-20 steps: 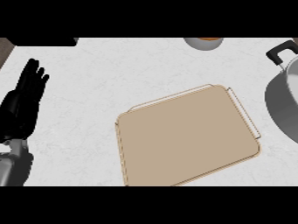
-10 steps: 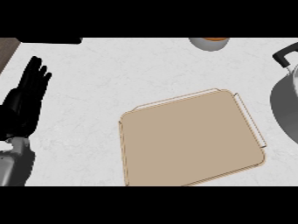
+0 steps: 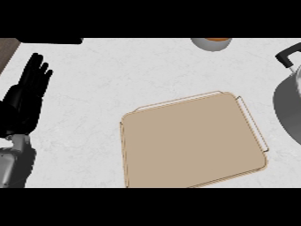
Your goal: Pick the bell pepper from the tray and place it in the pot
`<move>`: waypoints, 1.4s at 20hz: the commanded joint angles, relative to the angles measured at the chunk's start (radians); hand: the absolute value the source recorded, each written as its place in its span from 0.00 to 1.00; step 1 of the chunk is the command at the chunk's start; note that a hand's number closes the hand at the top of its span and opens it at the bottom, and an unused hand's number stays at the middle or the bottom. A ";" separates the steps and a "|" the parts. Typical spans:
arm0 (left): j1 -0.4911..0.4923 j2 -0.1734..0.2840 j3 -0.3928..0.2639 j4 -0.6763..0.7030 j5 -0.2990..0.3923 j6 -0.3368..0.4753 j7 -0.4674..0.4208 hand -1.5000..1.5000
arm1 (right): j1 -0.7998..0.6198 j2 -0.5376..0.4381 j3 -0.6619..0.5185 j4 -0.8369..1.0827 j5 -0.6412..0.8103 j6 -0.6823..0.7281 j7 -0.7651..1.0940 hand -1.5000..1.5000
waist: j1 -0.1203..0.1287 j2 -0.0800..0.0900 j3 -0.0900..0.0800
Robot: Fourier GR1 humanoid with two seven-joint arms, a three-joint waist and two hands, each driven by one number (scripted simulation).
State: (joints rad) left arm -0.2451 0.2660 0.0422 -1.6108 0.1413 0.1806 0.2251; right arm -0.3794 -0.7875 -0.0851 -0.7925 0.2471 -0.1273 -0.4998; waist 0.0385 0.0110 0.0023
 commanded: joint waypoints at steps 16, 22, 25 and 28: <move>0.043 -0.037 -0.004 0.007 -0.025 0.001 -0.059 0.50 | -0.233 -0.066 -0.254 0.495 -0.301 0.608 -0.242 0.00 | -0.011 0.001 0.001; 0.026 -0.034 0.000 0.007 -0.017 -0.010 -0.034 0.50 | -0.235 -0.193 -0.279 0.577 -0.303 0.728 -0.249 0.00 | -0.005 0.006 0.004; 0.015 -0.019 0.030 0.022 -0.004 -0.014 -0.038 0.50 | -0.172 -0.215 -0.286 0.587 -0.306 0.761 -0.300 0.00 | -0.006 0.009 0.006; 0.009 -0.038 -0.001 0.004 -0.031 0.007 -0.027 0.50 | -0.162 -0.261 -0.296 0.583 -0.319 0.813 -0.283 0.00 | -0.013 0.010 0.008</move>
State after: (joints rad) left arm -0.2291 0.2485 0.0545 -1.6206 0.1281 0.1715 0.2147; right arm -0.5703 -1.0024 -0.3656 -0.2338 -0.0603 0.5263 -0.6815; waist 0.0324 0.0174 0.0080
